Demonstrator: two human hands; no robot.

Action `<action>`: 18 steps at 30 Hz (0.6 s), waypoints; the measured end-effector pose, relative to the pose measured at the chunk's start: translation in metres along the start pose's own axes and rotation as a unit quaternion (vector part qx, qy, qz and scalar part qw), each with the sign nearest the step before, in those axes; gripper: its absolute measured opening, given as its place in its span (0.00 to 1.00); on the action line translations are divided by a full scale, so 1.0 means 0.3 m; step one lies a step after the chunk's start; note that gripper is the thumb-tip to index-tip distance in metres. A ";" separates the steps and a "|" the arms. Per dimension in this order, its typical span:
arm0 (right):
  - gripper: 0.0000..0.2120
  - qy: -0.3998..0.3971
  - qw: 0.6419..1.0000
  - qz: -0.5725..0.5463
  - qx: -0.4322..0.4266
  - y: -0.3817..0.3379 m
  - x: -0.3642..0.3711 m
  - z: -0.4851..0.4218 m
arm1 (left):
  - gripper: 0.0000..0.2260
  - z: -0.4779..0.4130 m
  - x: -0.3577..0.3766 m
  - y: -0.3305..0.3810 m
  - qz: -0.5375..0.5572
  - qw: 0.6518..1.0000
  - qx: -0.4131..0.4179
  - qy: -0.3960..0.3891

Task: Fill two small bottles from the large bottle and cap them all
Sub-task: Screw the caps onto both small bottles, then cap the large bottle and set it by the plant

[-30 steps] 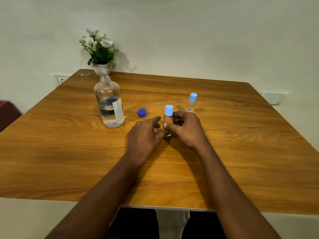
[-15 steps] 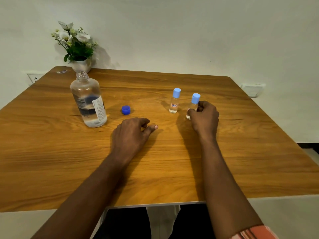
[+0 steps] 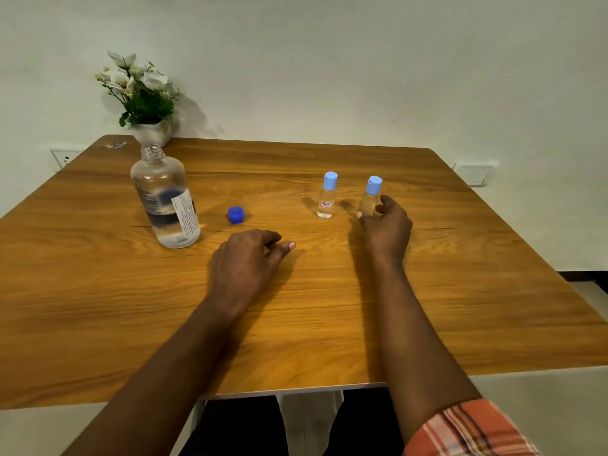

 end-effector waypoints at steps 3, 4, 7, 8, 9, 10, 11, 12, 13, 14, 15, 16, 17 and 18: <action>0.25 0.054 0.998 -0.022 0.035 0.008 -0.022 0.032 | 0.17 0.003 -0.006 0.003 0.005 1.000 0.003 0.003; 0.22 0.073 0.996 -0.033 0.039 0.009 -0.025 0.049 | 0.17 0.005 -0.009 0.003 0.008 1.000 0.002 0.004; 0.12 0.084 0.993 -0.070 0.034 0.003 -0.009 0.113 | 0.16 0.013 -0.018 0.002 0.020 1.000 -0.001 0.011; 0.10 0.065 0.995 -0.072 0.023 -0.005 0.006 0.133 | 0.15 0.015 -0.019 0.002 0.024 1.000 -0.002 0.016; 0.08 0.034 0.997 -0.068 0.005 -0.018 0.030 0.155 | 0.14 0.020 -0.024 -0.003 0.029 0.999 -0.006 0.021; 0.08 -0.004 0.998 -0.058 -0.017 -0.032 0.056 0.176 | 0.13 0.026 -0.030 -0.009 0.036 0.999 -0.012 0.026; 0.08 -0.044 0.997 -0.048 -0.041 -0.051 0.087 0.196 | 0.13 0.034 -0.038 -0.019 0.040 0.999 -0.018 0.030; 0.09 -0.081 0.994 -0.041 -0.062 -0.069 0.118 0.215 | 0.12 0.042 -0.048 -0.031 0.042 0.998 -0.023 0.035; 0.09 -0.109 0.990 -0.036 -0.079 -0.084 0.147 0.231 | 0.12 0.050 -0.058 -0.045 0.040 0.998 -0.026 0.038; 0.10 -0.130 0.987 -0.032 -0.093 -0.101 0.178 0.246 | 0.11 0.059 -0.072 -0.064 0.038 0.998 -0.030 0.042; 0.11 -0.146 0.984 -0.026 -0.103 -0.116 0.209 0.258 | 0.11 0.069 -0.086 -0.084 0.037 0.998 -0.035 0.044; 0.12 -0.161 0.981 -0.019 -0.109 -0.130 0.242 0.271 | 0.10 0.080 -0.103 -0.108 0.037 0.997 -0.042 0.048; 0.14 -0.174 0.978 -0.008 -0.112 -0.144 0.274 0.283 | 0.10 0.092 -0.122 -0.133 0.037 0.997 -0.050 0.054; 0.16 -0.183 0.976 0.009 -0.114 -0.156 0.302 0.291 | 0.10 0.102 -0.139 -0.155 0.036 0.996 -0.059 0.061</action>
Point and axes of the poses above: each hand's wrist, its own z-axis away from the middle knuckle, its own x-axis out of the palm, y = z × x, the point moved 2 cm from there along -z, towards the middle knuckle, and after that the axes turned 10 degrees about x, right-handed, at the moved point
